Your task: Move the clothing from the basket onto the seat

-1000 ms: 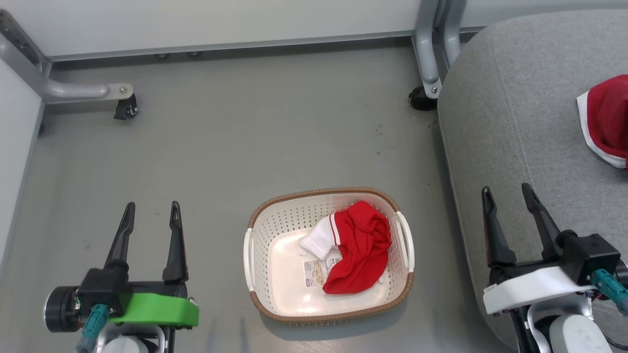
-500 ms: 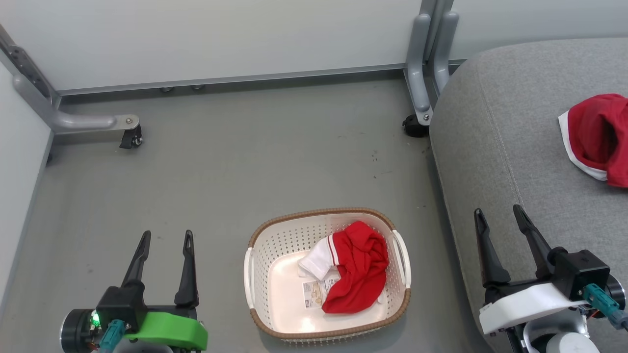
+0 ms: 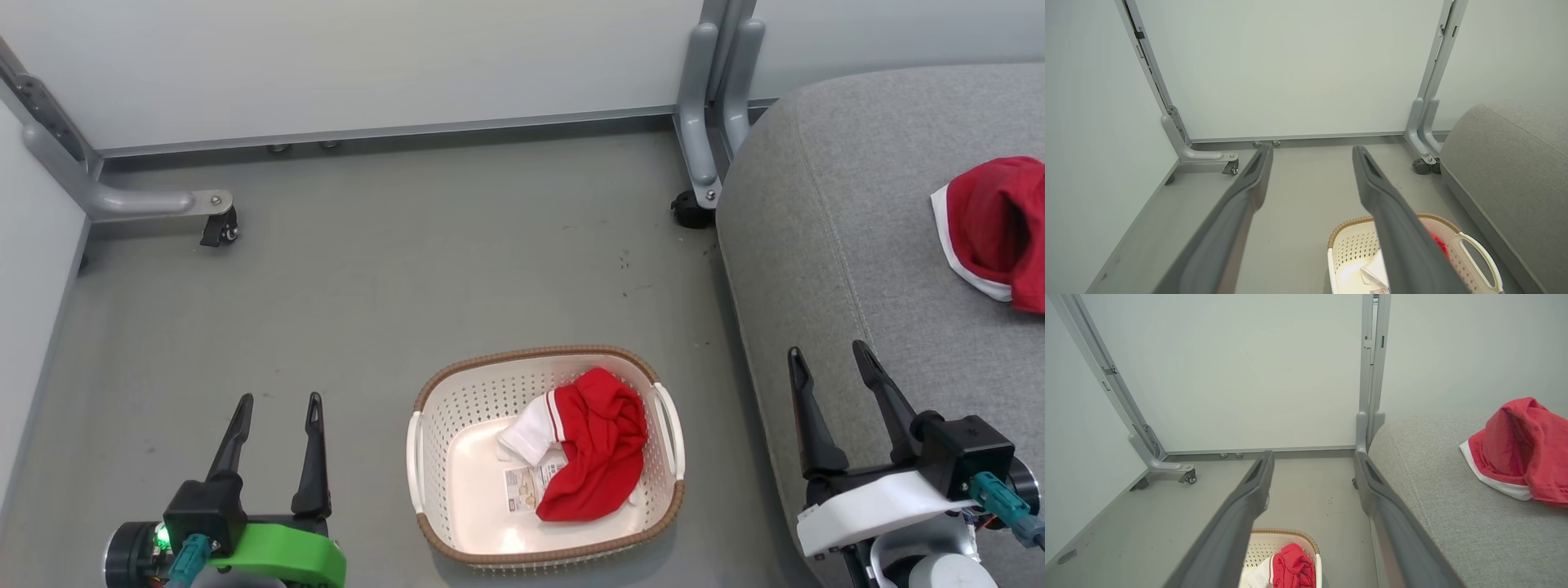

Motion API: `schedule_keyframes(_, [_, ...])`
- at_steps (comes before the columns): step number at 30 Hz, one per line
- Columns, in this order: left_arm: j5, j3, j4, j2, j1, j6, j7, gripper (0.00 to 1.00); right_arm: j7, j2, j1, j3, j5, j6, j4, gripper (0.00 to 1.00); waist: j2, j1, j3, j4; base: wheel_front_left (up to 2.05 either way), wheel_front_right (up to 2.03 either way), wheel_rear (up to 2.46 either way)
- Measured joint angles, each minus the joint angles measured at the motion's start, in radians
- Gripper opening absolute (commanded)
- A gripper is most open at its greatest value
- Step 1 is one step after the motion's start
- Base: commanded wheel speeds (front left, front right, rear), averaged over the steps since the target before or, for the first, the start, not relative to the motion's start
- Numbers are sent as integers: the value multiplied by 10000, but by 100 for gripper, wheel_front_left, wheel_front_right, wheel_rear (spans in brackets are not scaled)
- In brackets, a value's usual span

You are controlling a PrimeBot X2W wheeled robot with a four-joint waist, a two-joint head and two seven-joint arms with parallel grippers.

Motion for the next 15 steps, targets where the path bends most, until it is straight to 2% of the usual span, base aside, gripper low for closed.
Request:
schedule_keyframes(9, [0, -21, 52, -8, -90, 0, 0, 100, 33, 2, -43, 17, 17, 0, -107, 100, 0, 0, 185, -12, 0, 0, 0])
schedule_keyframes(15, [127, -520, 236, -15, -737, -123, 0, 100, 0, 2, -376, -25, 17, -2, -290, 100, 0, 1, 630, -64, 0, 0, 0])
